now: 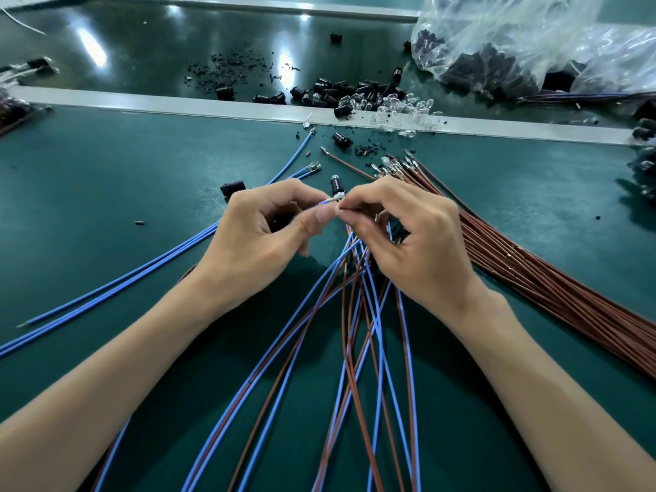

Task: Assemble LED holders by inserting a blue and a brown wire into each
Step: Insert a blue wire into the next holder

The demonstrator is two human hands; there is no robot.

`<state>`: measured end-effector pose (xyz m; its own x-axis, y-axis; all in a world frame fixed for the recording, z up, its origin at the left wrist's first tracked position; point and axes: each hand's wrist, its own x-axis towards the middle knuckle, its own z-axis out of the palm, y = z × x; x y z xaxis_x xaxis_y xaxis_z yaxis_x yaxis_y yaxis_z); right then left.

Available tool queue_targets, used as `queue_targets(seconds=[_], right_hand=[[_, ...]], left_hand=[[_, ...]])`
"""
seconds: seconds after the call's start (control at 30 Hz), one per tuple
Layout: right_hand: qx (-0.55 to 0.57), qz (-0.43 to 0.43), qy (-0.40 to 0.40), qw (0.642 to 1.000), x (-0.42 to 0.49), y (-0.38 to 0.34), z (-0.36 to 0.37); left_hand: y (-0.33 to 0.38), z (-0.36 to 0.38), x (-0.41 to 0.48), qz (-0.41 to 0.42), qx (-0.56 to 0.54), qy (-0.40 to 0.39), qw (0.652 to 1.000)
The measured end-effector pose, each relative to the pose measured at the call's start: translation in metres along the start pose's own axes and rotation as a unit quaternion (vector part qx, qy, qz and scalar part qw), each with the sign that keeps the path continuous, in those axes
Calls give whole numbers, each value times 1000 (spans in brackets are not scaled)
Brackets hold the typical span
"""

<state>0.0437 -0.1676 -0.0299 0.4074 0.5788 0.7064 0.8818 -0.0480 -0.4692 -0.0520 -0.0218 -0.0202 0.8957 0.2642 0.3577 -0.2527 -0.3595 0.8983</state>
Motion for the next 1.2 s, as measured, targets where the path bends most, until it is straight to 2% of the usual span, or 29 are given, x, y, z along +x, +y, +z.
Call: queue_targets(seconds=[0.2, 0.3, 0.43, 0.6, 1.0, 1.13, 1.2], right_hand=[[12, -10, 7, 1000, 2, -3, -1], [60, 34, 18, 997, 4, -7, 0], [201, 157, -4, 967, 3, -14, 2], [298, 204, -9, 933, 4, -17, 1], [353, 266, -27, 897, 6, -16, 0], [352, 265, -30, 897, 6, -19, 1], [318, 253, -35, 913, 5, -19, 1]], left_hand=[[-1, -3, 2, -14, -15, 10, 1000], [-3, -1, 1, -7, -22, 13, 1000], [-7, 1, 0, 57, 34, 43, 997], [-7, 1, 0, 147, 122, 72, 979], [-10, -2, -2, 147, 165, 60, 973], [-10, -1, -1, 152, 171, 66, 971], [-9, 0, -1, 149, 169, 70, 972]])
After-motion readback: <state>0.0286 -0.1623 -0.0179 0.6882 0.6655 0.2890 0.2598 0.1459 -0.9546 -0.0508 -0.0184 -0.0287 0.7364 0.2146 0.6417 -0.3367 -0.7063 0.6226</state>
